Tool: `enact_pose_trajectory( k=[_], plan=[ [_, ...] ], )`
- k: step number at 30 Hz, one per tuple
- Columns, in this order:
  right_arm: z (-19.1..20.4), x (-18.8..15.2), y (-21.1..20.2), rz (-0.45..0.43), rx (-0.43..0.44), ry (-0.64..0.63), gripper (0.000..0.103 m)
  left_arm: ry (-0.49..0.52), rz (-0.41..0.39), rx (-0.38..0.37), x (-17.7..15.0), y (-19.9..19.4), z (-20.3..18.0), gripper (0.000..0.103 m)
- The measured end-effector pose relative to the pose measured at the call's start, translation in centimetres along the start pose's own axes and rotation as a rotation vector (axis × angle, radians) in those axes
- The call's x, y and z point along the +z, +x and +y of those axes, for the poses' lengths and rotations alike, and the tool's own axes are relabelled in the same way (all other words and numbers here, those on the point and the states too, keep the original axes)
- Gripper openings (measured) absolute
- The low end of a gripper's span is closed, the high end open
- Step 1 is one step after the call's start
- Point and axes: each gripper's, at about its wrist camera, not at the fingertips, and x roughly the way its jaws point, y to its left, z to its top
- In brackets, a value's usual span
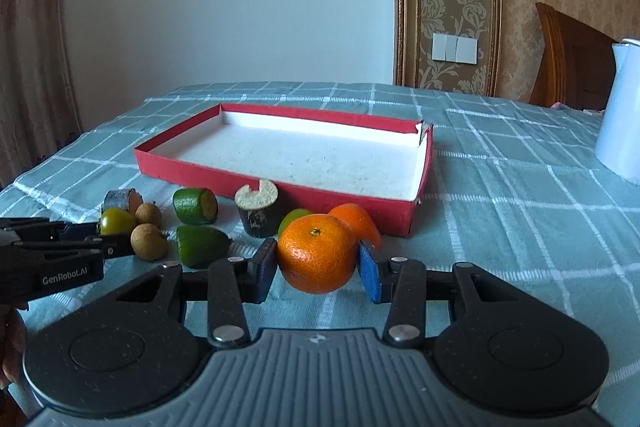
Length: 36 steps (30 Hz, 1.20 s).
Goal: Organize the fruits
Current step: 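Carry the orange into the tray and open the right gripper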
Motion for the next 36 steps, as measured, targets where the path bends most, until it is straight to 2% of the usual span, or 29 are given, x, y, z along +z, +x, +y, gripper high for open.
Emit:
enact_pose_trajectory(
  k=[3,9,17,23,32,34,36],
  plan=[
    [-0.3,1.3,0.6,-0.029,-0.025,-0.018,0.043,-0.035,-0.004,-0.032,-0.1,-0.1,0.6,0.030],
    [-0.9,4.0,3.6,-0.039,-0.052,-0.043,0.043,-0.030,-0.010,-0.035,-0.2,-0.2,0.6,0.030],
    [-2.6,6.7,10.4,0.070,-0.058,-0.021,0.043,-0.037,-0.011,-0.049,-0.2,-0.2,0.8,0.030],
    [-3.6,6.8,14.8,0.176,-0.067,-0.001,0.043,-0.041,-0.009,-0.054,-0.2,-0.2,0.8,0.030],
    [-3.4,6.6,15.6,0.183,-0.053,-0.042,0.043,-0.024,-0.001,-0.038,0.0,0.0,0.4,0.030],
    [-3.3,6.5,15.4,0.170,-0.040,-0.047,0.045,-0.029,-0.002,-0.042,0.0,0.0,0.4,0.030],
    [-3.3,6.6,15.1,0.152,-0.042,-0.045,0.059,-0.032,-0.002,-0.044,0.0,0.0,0.4,0.030]
  ],
)
